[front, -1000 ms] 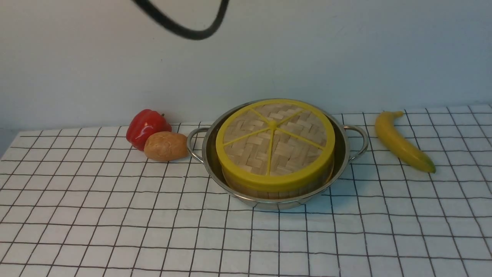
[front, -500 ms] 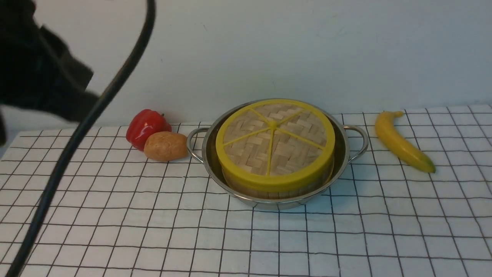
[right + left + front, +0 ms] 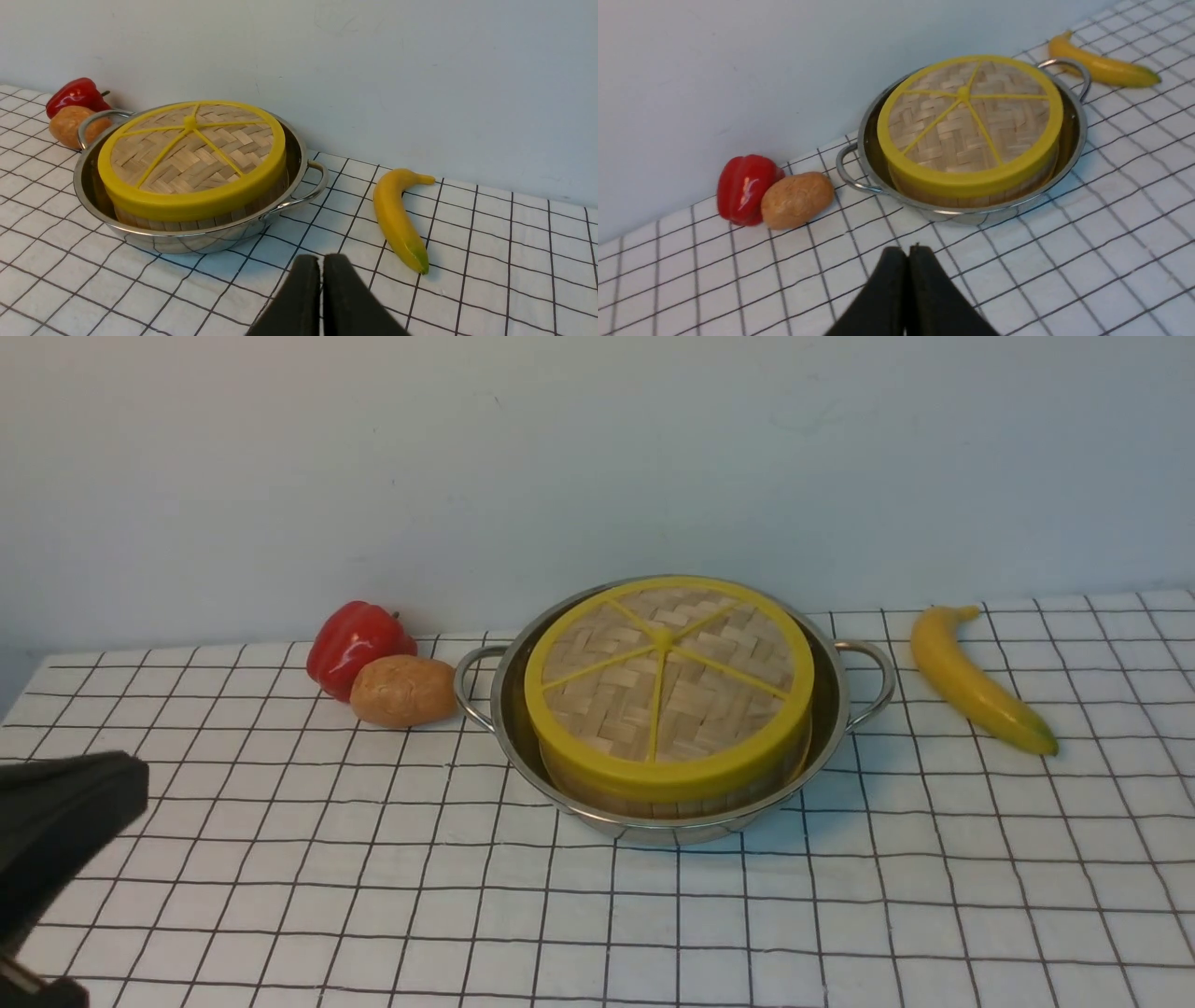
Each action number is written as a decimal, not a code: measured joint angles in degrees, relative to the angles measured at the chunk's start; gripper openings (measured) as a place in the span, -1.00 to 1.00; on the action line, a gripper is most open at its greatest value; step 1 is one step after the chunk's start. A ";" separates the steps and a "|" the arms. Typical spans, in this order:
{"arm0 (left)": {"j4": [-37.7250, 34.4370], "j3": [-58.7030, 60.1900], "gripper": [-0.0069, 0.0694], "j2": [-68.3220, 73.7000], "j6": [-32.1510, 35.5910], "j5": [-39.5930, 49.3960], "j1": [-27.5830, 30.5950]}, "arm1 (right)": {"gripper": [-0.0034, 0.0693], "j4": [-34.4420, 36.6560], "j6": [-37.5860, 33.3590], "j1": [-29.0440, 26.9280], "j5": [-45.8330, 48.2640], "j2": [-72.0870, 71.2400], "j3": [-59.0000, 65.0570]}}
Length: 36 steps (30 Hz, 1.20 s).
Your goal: Place the steamer in the pot on the white tablecloth, and put the lid on the steamer.
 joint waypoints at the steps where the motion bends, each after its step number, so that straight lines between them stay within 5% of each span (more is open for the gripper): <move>1: -1.83 1.90 -0.84 -1.68 -1.38 -1.02 0.00 | -0.78 0.00 0.00 0.00 -0.03 0.00 0.00; 7: -3.78 4.24 -0.81 -3.15 -2.64 -1.34 0.00 | -0.71 0.01 0.70 0.00 -0.14 0.00 0.00; 18: 6.15 5.15 -0.76 -3.28 -1.96 -1.68 0.35 | -0.55 0.01 1.30 0.00 -0.25 0.00 0.00; 29: 9.05 29.40 -0.68 -10.51 -6.69 -20.56 24.11 | -0.40 0.06 1.30 0.00 -0.25 0.00 0.00; 36: 9.24 40.67 -0.60 -20.38 -9.83 -26.73 30.83 | -0.32 0.06 1.30 0.00 -0.25 0.00 0.00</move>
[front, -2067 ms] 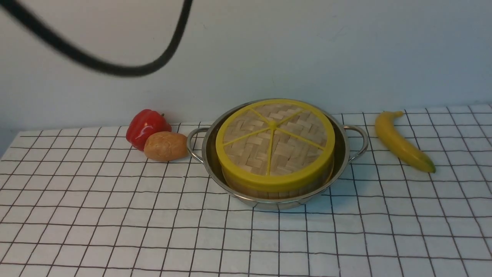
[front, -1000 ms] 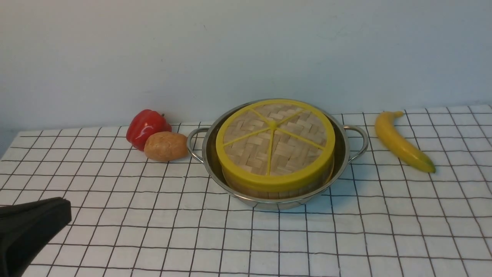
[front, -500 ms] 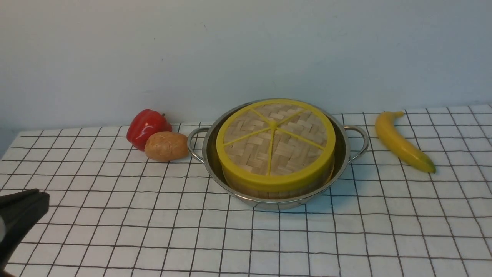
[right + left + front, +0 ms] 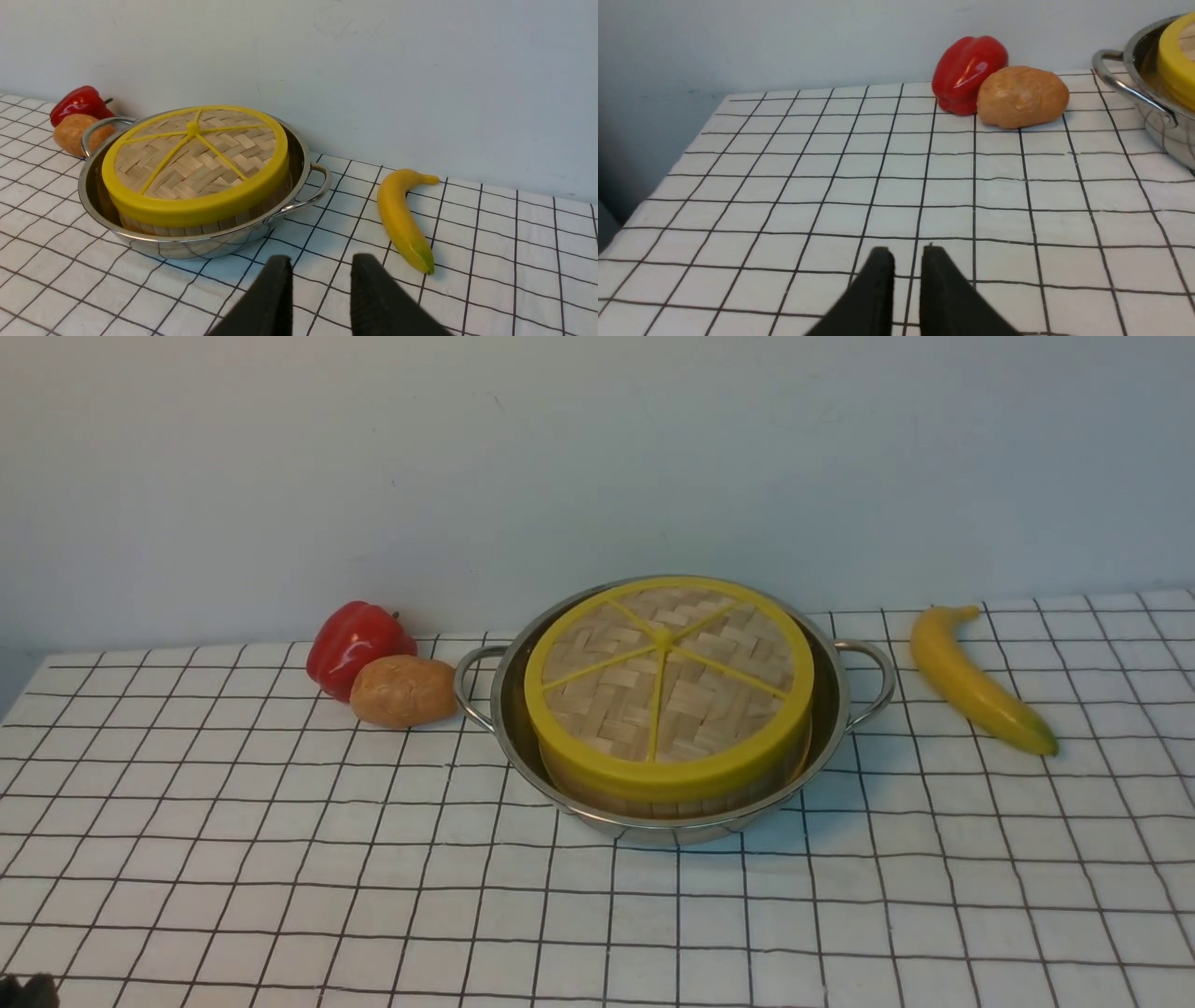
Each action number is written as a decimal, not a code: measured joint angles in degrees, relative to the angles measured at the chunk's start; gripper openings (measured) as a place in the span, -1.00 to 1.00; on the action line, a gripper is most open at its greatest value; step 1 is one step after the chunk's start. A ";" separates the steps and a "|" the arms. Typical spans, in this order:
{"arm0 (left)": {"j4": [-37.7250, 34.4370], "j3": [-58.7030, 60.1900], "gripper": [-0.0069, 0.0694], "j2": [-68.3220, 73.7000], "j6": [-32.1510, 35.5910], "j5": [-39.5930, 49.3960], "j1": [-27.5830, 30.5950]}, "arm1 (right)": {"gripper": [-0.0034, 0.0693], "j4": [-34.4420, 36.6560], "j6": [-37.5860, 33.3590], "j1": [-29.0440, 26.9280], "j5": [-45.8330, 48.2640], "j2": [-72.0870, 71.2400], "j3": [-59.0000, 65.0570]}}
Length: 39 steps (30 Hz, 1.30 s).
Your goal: Place the steamer in the pot on the white tablecloth, and put the lid on the steamer.
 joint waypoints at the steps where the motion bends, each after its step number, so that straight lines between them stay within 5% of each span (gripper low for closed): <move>1: 0.06 1.75 -0.59 -3.19 -0.15 -0.21 0.42 | -0.30 0.00 0.00 0.00 0.00 0.00 0.00; 30: 0.25 3.04 -0.46 -10.12 -0.35 -1.52 0.58 | -0.25 -0.39 0.35 -0.60 -0.14 -0.87 0.13; 39: 0.25 3.04 -0.43 -10.12 -0.35 -1.56 0.58 | -0.25 -2.13 0.31 -16.00 -10.10 -9.11 11.39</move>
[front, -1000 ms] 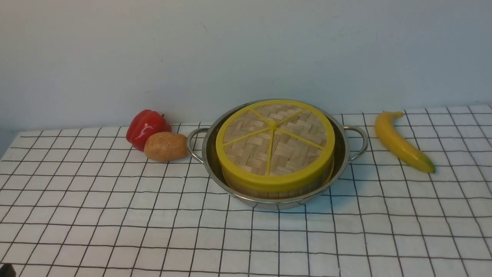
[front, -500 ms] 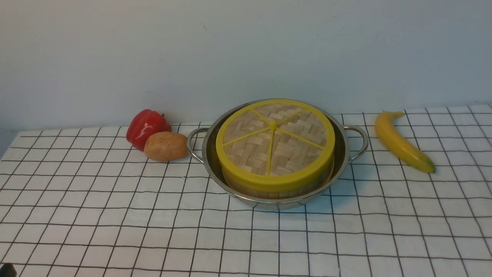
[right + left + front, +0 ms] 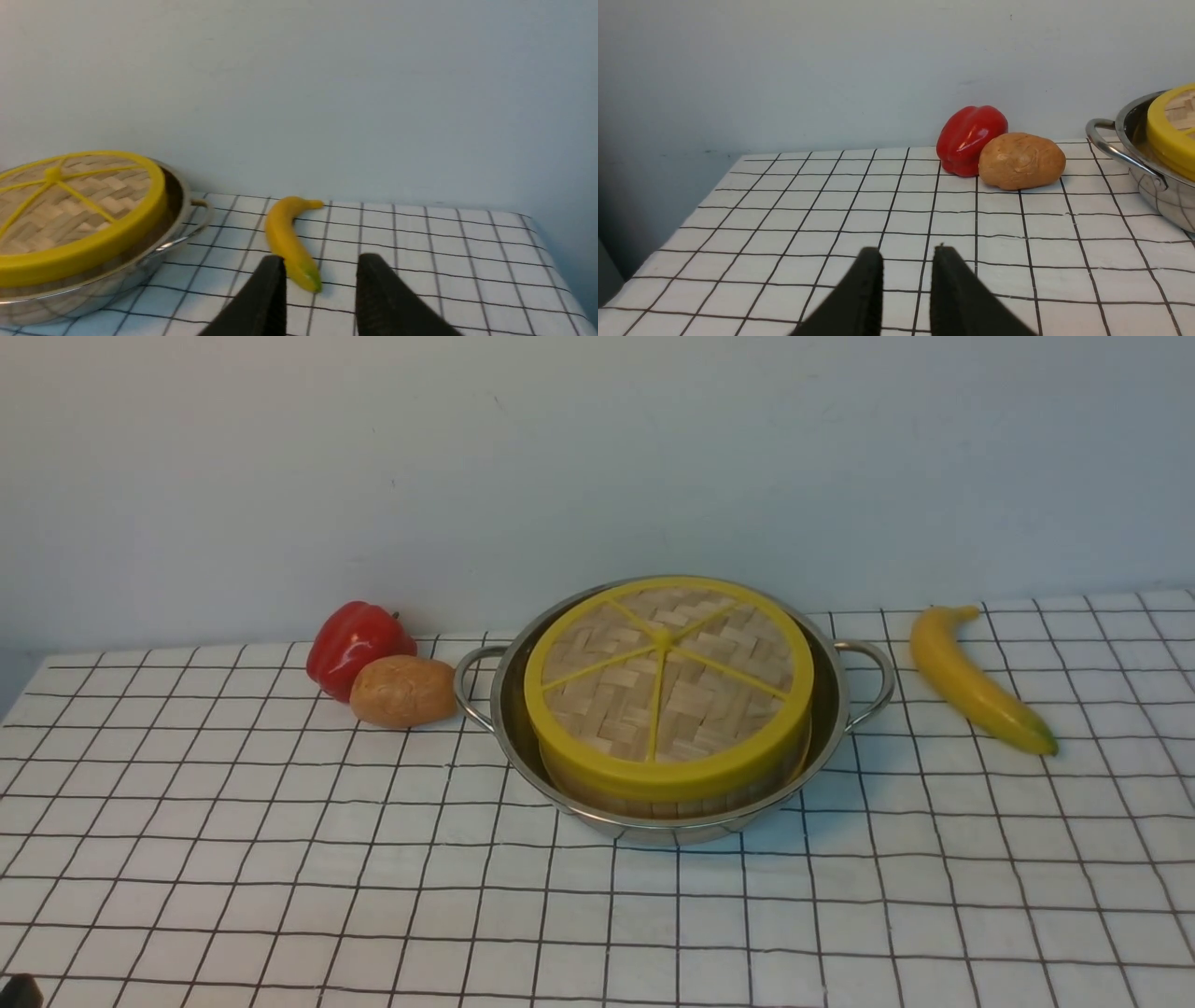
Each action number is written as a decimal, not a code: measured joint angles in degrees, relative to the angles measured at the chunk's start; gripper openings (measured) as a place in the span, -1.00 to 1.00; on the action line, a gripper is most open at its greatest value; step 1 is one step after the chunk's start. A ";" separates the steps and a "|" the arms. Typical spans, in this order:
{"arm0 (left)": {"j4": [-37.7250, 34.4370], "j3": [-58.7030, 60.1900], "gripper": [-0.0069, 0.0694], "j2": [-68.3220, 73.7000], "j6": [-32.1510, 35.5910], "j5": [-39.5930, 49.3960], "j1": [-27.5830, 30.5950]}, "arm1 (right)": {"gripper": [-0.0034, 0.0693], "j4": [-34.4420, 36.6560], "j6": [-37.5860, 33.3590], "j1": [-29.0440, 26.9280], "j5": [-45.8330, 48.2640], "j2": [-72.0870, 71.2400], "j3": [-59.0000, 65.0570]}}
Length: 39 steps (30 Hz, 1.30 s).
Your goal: Place the steamer in the pot on the white tablecloth, and put the lid on the steamer.
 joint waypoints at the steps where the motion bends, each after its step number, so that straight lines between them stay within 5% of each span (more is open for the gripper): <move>1: 0.00 0.00 -0.43 0.00 0.00 0.00 0.00 | -0.25 0.14 0.29 -2.04 -1.38 -2.31 3.16; 14: 0.17 0.02 -0.37 0.00 0.00 -0.08 0.00 | -0.25 0.58 2.87 -8.23 -11.11 -8.44 19.79; 39: 0.17 0.02 -0.29 0.00 0.00 -0.08 0.00 | -0.25 4.68 2.91 -8.23 -11.17 -8.44 19.85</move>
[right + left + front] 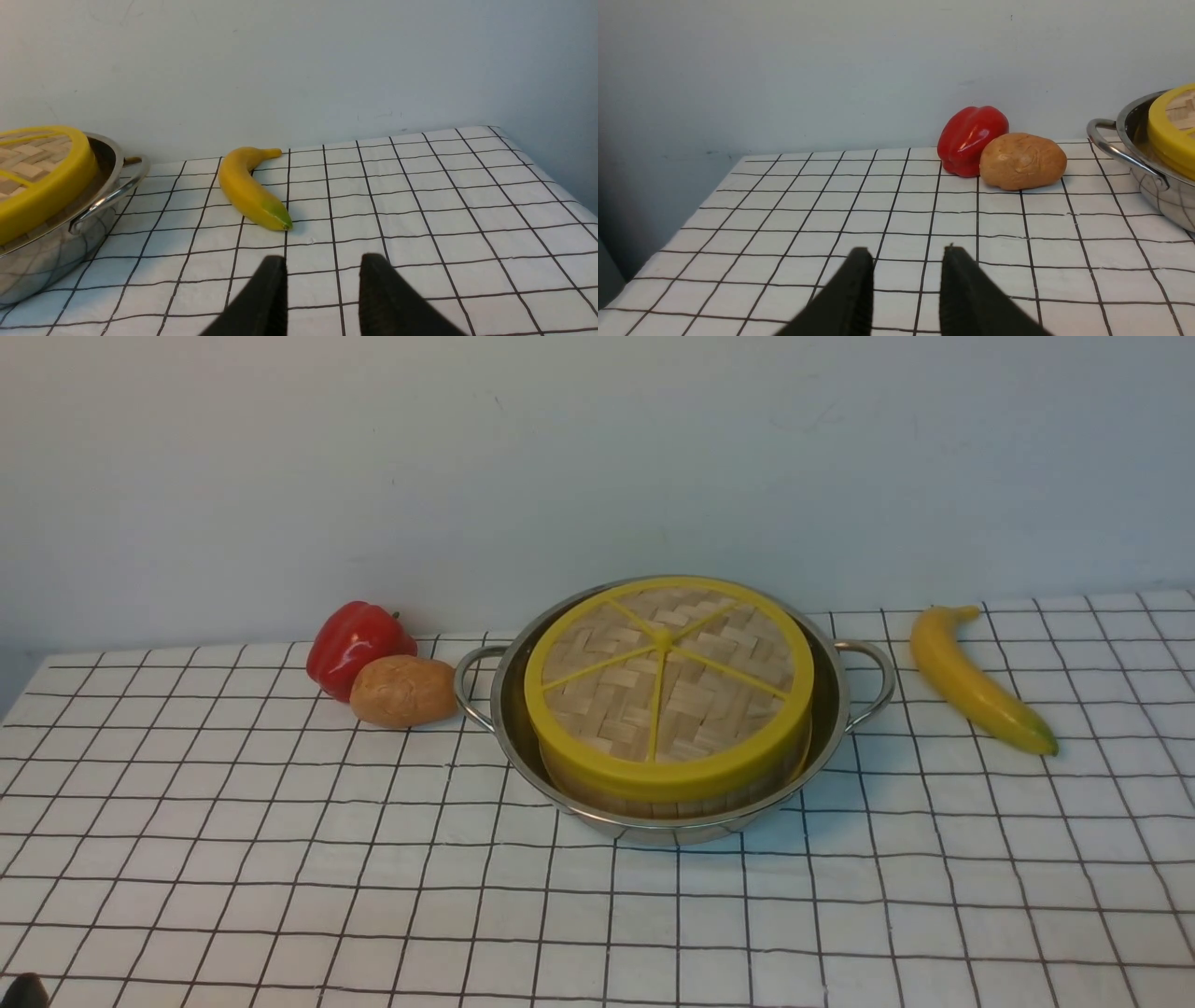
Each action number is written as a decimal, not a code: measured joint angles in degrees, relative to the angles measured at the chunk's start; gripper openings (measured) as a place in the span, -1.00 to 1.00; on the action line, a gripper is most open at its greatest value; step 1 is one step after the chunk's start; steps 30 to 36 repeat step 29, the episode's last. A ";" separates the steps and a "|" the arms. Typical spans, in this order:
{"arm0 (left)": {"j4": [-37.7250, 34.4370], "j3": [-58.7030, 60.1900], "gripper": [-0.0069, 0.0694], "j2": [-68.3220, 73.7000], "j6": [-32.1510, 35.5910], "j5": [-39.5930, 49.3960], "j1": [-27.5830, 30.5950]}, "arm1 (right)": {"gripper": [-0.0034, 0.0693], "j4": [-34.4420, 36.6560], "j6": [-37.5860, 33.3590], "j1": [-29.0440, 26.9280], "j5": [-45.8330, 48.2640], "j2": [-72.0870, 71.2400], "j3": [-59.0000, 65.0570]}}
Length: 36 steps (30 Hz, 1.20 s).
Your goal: Place the steamer in the pot on the white tablecloth, and put the lid on the steamer.
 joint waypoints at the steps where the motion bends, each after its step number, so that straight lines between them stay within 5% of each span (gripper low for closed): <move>1: 0.00 0.00 -0.28 0.00 0.00 0.00 0.00 | -0.25 0.00 0.00 0.00 0.00 0.00 0.00; 36: 0.00 0.00 -0.18 0.00 0.00 0.00 0.00 | -0.25 0.02 0.00 0.00 0.00 0.00 0.00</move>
